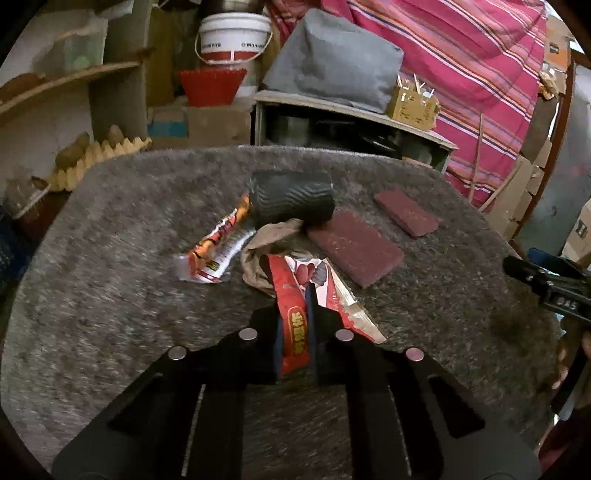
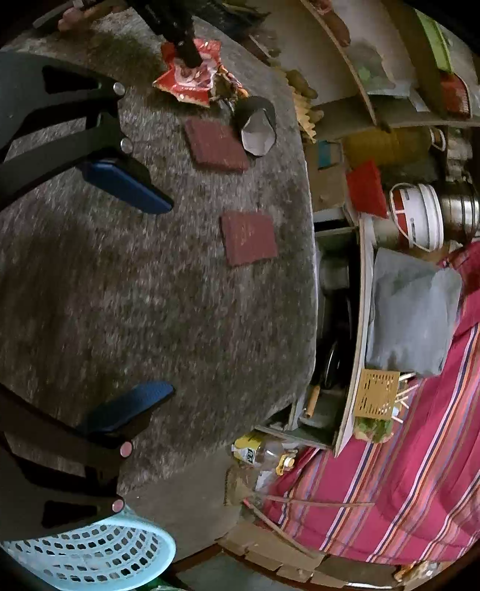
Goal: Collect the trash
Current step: 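Grasp the red snack wrapper with the left tool while the right grasps a dark red pad, then carry the red wrapper and dark red pad to the basket and open both tools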
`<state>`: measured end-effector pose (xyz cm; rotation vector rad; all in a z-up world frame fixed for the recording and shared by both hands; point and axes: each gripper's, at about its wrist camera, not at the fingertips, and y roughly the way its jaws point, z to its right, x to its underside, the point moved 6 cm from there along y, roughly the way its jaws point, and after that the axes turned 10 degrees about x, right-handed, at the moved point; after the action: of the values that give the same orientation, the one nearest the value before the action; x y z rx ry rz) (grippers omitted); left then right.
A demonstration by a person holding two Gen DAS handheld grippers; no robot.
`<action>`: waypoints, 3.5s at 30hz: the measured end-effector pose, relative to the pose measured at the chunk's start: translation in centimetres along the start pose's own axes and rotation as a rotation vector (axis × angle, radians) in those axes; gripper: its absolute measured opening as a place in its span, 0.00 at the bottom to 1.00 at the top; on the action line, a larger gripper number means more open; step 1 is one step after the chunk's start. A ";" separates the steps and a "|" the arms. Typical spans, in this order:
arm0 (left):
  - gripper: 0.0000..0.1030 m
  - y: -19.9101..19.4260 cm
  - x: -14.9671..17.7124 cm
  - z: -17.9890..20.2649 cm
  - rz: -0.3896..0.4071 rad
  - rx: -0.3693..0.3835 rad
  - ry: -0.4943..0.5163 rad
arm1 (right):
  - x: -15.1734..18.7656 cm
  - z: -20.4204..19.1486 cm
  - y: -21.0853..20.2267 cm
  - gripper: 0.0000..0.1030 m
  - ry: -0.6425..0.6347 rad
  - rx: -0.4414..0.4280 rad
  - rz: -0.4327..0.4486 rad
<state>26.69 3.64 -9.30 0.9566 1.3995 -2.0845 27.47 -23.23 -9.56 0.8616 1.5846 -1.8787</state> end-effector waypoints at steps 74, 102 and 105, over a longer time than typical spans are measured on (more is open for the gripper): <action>0.07 -4.9 -4.5 10.7 0.214 -0.056 0.113 | 0.1 2.8 -3.3 0.56 -0.070 -0.012 0.041; 0.07 2.9 -1.1 34.5 0.114 0.285 0.305 | 7.5 31.5 -7.8 0.56 0.256 0.283 0.023; 0.07 4.7 -0.4 37.3 0.086 0.321 0.322 | 8.6 33.9 -7.5 0.56 0.302 0.296 0.002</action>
<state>19.13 -32.64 -2.73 1.5106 1.1575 -2.2016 11.80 -55.30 -7.54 1.3277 1.4882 -2.0916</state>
